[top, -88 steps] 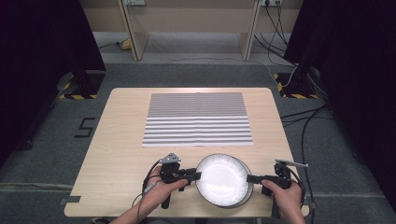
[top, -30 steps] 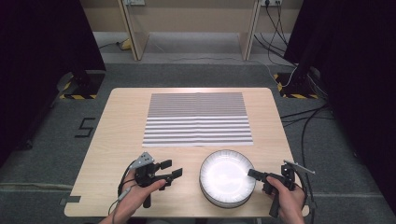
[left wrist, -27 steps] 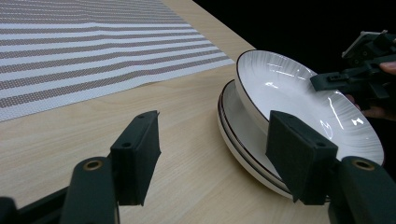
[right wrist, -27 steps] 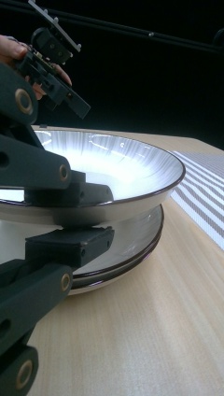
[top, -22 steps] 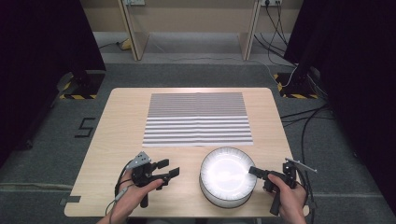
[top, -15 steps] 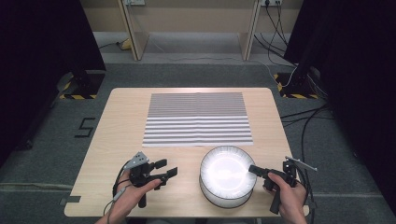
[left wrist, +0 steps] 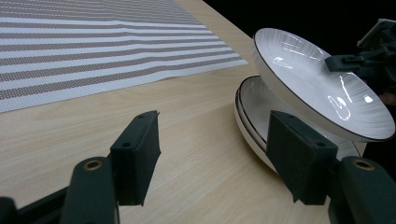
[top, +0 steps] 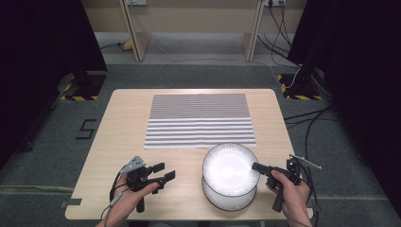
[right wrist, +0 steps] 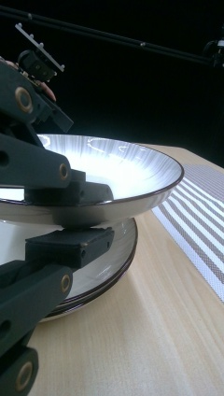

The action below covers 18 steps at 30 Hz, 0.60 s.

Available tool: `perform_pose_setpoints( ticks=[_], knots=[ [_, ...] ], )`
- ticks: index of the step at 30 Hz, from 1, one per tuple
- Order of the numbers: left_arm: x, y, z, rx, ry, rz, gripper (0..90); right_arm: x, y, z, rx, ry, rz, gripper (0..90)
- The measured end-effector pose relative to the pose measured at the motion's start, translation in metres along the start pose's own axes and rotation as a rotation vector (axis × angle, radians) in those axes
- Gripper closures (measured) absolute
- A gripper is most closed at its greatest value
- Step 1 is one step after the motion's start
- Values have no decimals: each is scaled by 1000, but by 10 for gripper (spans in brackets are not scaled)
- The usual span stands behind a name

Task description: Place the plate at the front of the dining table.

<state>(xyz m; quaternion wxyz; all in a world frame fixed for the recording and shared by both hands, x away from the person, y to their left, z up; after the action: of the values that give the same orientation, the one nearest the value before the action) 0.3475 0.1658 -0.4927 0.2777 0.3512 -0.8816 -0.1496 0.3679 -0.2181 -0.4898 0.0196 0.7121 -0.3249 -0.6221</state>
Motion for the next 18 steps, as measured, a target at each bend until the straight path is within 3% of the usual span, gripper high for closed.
perform_pose_setpoints(
  ticks=[18],
  knots=[
    [-15,9,6,12,29,-27,345,-12,0,-15,22,10,-1,766]
  ],
)
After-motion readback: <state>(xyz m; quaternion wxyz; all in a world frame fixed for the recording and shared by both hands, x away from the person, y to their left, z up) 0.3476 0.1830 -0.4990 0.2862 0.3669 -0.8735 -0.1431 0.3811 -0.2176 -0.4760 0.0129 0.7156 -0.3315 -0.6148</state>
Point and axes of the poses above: each handheld gripper's, and its own axes: y roughly backward along the jaws, z roughly out of its underside, x roughly to its right, the point moved 6 cm from there along -y, roughly forward along the jaws, and after that the axes turned 5 degrees about -x, right-handed, at the moved point
